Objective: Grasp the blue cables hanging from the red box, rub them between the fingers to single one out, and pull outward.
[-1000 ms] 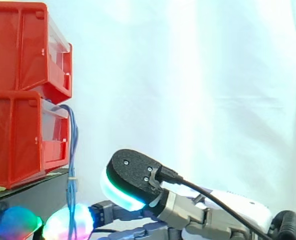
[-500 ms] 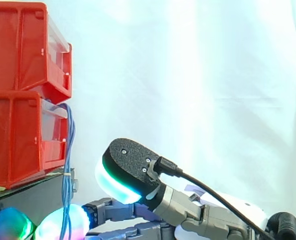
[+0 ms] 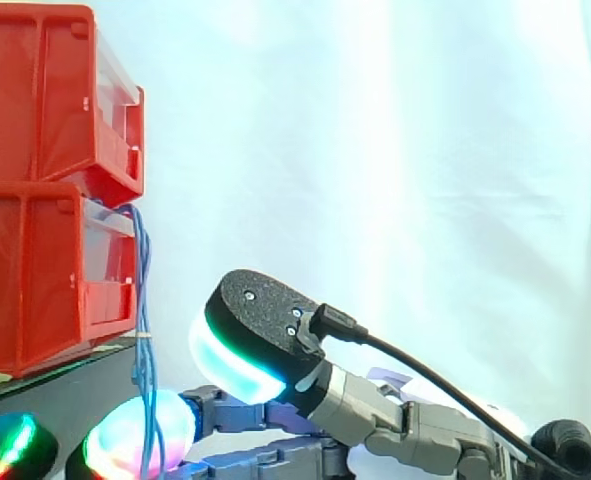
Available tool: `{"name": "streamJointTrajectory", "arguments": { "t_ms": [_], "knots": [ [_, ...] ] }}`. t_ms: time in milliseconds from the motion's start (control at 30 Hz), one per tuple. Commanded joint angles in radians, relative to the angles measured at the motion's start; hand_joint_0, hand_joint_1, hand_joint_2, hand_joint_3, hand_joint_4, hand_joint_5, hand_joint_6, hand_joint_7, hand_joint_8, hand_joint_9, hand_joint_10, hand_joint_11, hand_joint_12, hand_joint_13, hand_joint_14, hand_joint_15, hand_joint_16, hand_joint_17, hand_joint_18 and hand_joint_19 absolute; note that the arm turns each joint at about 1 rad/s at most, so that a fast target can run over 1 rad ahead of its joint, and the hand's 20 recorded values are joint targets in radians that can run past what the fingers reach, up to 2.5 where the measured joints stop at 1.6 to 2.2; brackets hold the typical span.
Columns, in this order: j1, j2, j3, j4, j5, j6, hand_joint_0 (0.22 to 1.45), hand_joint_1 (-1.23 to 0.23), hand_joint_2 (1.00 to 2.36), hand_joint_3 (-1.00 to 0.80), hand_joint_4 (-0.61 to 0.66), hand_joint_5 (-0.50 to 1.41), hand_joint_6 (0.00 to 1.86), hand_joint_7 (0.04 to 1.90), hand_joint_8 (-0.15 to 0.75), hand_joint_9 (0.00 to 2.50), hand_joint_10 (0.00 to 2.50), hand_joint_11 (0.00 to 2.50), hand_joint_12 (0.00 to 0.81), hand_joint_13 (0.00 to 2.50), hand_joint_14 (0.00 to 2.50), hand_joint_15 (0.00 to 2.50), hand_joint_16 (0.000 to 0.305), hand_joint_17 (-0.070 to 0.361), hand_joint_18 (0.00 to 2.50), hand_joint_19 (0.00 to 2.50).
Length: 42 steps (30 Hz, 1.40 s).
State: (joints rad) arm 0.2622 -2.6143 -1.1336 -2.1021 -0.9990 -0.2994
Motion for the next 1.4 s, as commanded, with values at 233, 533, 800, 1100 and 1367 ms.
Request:
{"name": "streamJointTrajectory", "arguments": {
  "t_ms": [233,533,800,1100,1367],
  "knots": [
    [-0.004,0.034,-0.006,-0.009,-0.01,0.025,0.6,-0.66,1.01,-0.41,0.21,-0.06,0.5,1.32,0.245,1.04,0.01,0.45,0.314,0.71,0.02,0.37,0.034,0.075,0.5,0.32],
    [-0.004,0.094,-0.08,-0.013,-0.013,0.025,0.6,-0.68,1.01,-0.43,0.21,-0.07,0.54,1.27,0.242,1.03,0.02,0.47,0.316,0.72,0.02,0.38,0.034,0.077,0.52,0.34],
    [0.003,0.129,-0.118,-0.035,-0.006,0.025,0.6,-0.68,1.01,-0.43,0.21,-0.07,0.55,1.26,0.245,1.04,0.02,0.47,0.316,0.73,0.02,0.39,0.034,0.077,0.53,0.34],
    [0.026,0.126,-0.117,-0.033,0.028,-0.007,0.58,-0.67,1.0,-0.45,0.26,-0.08,0.5,1.18,0.241,1.03,0.01,0.45,0.312,0.74,0.02,0.4,0.035,0.079,0.54,0.37],
    [0.028,0.046,-0.075,-0.013,0.053,-0.003,0.57,-0.63,1.0,-0.45,0.3,-0.12,0.5,0.86,0.241,0.93,0.01,0.3,0.311,0.76,0.02,0.4,0.037,0.083,0.56,0.37]
  ]
}}
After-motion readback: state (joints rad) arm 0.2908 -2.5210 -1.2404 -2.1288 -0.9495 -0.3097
